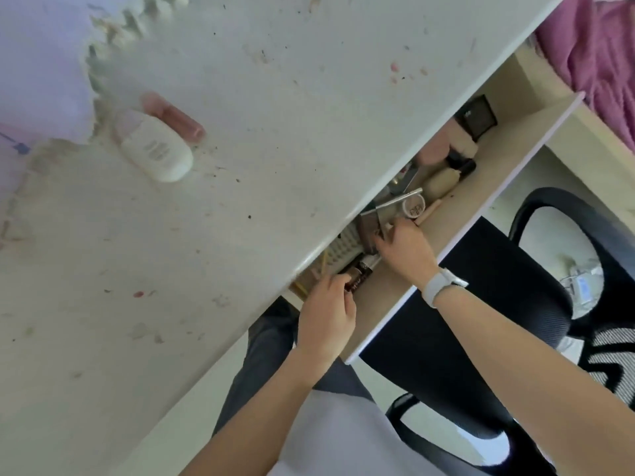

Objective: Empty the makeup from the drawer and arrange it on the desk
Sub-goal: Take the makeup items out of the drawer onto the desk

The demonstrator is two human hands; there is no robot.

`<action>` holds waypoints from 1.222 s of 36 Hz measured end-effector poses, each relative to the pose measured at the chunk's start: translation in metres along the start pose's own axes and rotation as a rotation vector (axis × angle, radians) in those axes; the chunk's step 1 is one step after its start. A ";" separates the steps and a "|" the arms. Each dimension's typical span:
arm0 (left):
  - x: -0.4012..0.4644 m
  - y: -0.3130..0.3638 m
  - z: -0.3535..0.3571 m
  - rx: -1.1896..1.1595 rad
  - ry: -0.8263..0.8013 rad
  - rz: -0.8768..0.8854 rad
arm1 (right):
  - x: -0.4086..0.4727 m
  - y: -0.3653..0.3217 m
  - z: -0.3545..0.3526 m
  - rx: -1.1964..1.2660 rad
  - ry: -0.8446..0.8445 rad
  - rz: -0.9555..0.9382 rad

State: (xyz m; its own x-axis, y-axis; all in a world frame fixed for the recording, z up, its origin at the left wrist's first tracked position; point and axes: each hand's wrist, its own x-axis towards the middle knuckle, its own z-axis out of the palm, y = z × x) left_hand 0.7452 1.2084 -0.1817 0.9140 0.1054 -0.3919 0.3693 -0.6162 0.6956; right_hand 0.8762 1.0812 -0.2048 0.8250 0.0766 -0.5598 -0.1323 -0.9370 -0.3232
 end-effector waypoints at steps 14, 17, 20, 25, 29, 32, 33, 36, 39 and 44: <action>0.031 -0.014 0.050 0.365 0.011 -0.329 | 0.016 0.003 -0.007 -0.088 0.057 0.024; 0.037 -0.012 0.056 0.454 -0.024 -0.346 | 0.008 0.013 -0.021 -0.083 0.114 -0.010; 0.039 -0.011 0.062 0.529 -0.024 -0.315 | 0.004 0.018 -0.032 -0.069 0.161 -0.036; 0.038 -0.012 0.068 0.667 -0.098 -0.185 | 0.001 0.029 -0.039 0.026 0.225 -0.015; 0.038 -0.017 0.064 0.677 -0.141 -0.131 | -0.002 0.027 -0.037 0.073 0.219 -0.021; 0.038 -0.015 0.061 0.640 -0.148 -0.094 | -0.003 0.033 -0.038 0.124 0.209 -0.027; 0.039 -0.014 0.060 0.626 -0.146 -0.084 | -0.004 0.035 -0.038 0.141 0.210 -0.036; 0.040 -0.011 0.057 0.610 -0.163 -0.063 | -0.007 0.036 -0.040 0.212 0.213 -0.049; 0.037 -0.005 0.052 0.492 -0.159 -0.050 | -0.011 0.037 -0.045 0.351 0.212 -0.033; 0.031 0.008 0.025 0.282 -0.175 0.067 | -0.019 0.039 -0.053 0.573 0.225 -0.031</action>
State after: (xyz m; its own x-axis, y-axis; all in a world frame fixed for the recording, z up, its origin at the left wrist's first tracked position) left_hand 0.7725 1.1873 -0.2035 0.8829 -0.0628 -0.4654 0.2265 -0.8112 0.5392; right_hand 0.8844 1.0253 -0.1668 0.9208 -0.0315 -0.3888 -0.3290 -0.5982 -0.7307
